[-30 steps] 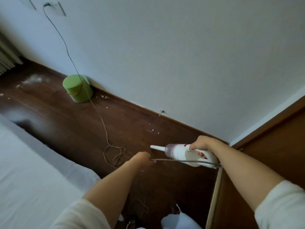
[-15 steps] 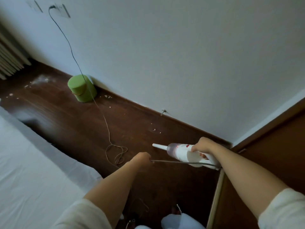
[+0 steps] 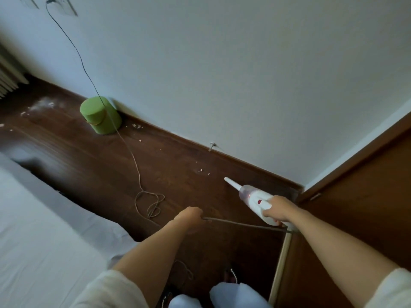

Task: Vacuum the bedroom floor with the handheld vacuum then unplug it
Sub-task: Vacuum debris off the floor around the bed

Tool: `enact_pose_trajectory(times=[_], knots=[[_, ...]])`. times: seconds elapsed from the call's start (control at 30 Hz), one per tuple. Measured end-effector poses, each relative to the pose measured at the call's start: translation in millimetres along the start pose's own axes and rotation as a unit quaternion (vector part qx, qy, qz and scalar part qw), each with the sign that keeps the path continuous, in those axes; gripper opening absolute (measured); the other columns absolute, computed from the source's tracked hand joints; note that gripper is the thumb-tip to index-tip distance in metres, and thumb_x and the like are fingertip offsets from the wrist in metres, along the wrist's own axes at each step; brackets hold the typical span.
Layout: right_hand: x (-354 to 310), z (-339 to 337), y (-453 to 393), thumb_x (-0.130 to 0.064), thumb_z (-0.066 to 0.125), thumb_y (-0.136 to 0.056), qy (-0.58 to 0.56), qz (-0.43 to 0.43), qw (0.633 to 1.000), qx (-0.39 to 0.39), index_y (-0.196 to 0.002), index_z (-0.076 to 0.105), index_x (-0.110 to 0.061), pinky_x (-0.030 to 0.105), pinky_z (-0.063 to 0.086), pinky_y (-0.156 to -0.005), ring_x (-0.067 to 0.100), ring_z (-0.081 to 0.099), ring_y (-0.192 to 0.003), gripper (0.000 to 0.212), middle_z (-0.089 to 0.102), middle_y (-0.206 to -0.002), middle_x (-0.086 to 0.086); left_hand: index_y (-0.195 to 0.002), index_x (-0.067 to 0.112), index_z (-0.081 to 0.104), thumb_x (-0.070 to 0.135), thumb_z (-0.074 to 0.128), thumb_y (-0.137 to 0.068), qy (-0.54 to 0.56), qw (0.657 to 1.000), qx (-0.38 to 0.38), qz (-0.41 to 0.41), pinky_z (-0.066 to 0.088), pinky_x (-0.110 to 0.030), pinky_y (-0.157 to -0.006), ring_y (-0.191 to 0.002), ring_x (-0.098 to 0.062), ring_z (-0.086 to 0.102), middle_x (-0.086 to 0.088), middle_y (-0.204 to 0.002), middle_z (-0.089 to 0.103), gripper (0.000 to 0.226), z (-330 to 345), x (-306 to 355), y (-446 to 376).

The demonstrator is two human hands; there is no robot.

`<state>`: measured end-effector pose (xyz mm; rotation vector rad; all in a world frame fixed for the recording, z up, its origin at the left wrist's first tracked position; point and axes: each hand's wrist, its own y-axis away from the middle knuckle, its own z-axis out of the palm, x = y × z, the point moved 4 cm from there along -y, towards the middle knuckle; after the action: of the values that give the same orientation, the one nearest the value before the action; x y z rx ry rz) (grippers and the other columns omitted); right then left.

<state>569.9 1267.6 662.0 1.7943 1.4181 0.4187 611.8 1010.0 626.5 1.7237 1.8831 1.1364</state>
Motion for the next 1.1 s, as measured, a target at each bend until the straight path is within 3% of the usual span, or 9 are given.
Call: enact_pose_trajectory(times=[0.13,0.23,0.4,0.5,0.63,0.8,0.87,1.0,1.1], knots=[[-12,-2,0,-0.021,0.055,-0.087,-0.017,-0.030,0.999,-0.030,-0.131,0.051,-0.005,0.022,0.047,-0.052,0.016,0.058,-0.056,0.047,0.063,-0.080,0.009,-0.108,0.010,0.062,0.033,0.048,-0.095,0.031,0.999,0.011,-0.014,0.045,-0.026,-0.070,-0.089,-0.018,0.058,-0.005,-0.103,0.063,0.030,1,-2,3],[-22,7,-3,-0.019,0.051,-0.092,-0.045,-0.018,0.998,-0.039,-0.135,0.046,-0.004,0.021,0.046,-0.050,0.018,0.060,-0.064,0.046,0.064,-0.099,0.014,-0.113,0.010,0.061,0.031,0.046,-0.096,0.037,0.998,0.028,-0.031,0.044,-0.023,-0.068,-0.086,-0.014,0.054,-0.001,-0.093,0.059,0.031,-11,-13,8],[-51,19,-12,-0.038,0.047,-0.097,-0.023,-0.004,0.999,-0.026,-0.140,0.042,-0.005,0.033,0.044,-0.102,0.029,0.051,-0.122,0.054,0.049,-0.136,0.014,-0.106,0.008,0.062,0.036,0.048,-0.095,0.035,0.995,0.061,-0.072,0.045,-0.028,-0.076,-0.098,-0.021,0.059,-0.008,-0.109,0.063,0.033,-30,-36,19],[-59,26,-17,-0.047,0.057,-0.090,-0.059,0.011,0.996,-0.063,-0.144,0.032,-0.012,0.035,0.033,-0.113,0.029,0.036,-0.133,0.069,0.036,-0.144,0.013,-0.106,0.009,0.062,0.032,0.049,-0.094,0.032,0.993,0.078,-0.077,0.045,-0.030,-0.078,-0.103,-0.023,0.059,-0.008,-0.112,0.062,0.029,-28,-40,21],[-68,22,-15,-0.032,0.048,-0.098,0.031,-0.045,0.998,-0.030,-0.144,0.038,-0.011,0.032,0.040,-0.106,0.027,0.045,-0.128,0.051,0.046,-0.139,0.012,-0.102,0.008,0.062,0.026,0.048,-0.094,0.047,0.991,0.085,-0.089,0.045,-0.028,-0.075,-0.099,-0.024,0.059,-0.009,-0.109,0.063,0.023,-24,-45,25],[-84,15,-20,-0.012,0.050,-0.093,0.024,-0.088,0.995,-0.042,-0.133,0.051,-0.005,0.029,0.050,-0.080,0.026,0.062,-0.102,0.040,0.059,-0.122,0.014,-0.101,0.006,0.060,0.025,0.047,-0.094,0.066,0.987,0.104,-0.101,0.042,-0.028,-0.071,-0.096,-0.024,0.058,-0.010,-0.107,0.062,0.024,-27,-56,26],[-86,15,-28,-0.010,0.049,-0.094,0.016,-0.070,0.995,-0.062,-0.136,0.047,-0.006,0.028,0.047,-0.079,0.025,0.058,-0.108,0.042,0.056,-0.126,0.014,-0.098,0.008,0.061,0.027,0.049,-0.093,0.077,0.986,0.109,-0.103,0.043,-0.029,-0.071,-0.094,-0.024,0.059,-0.009,-0.105,0.063,0.023,-26,-57,25],[-99,14,-39,-0.020,0.044,-0.098,-0.037,-0.074,0.994,-0.074,-0.142,0.039,-0.009,0.019,0.033,-0.053,0.021,0.051,-0.093,0.045,0.053,-0.122,0.013,-0.094,0.012,0.062,0.029,0.051,-0.092,0.097,0.983,0.111,-0.106,0.046,-0.030,-0.073,-0.094,-0.024,0.060,-0.009,-0.105,0.063,0.021,-32,-60,22],[-107,11,-46,-0.024,0.049,-0.096,-0.067,-0.050,0.994,-0.066,-0.142,0.039,-0.007,0.023,0.041,-0.057,0.028,0.058,-0.104,0.050,0.053,-0.125,0.016,-0.101,0.008,0.062,0.026,0.049,-0.093,0.093,0.984,0.106,-0.109,0.044,-0.029,-0.073,-0.098,-0.025,0.059,-0.009,-0.108,0.062,0.023,-43,-64,19]])
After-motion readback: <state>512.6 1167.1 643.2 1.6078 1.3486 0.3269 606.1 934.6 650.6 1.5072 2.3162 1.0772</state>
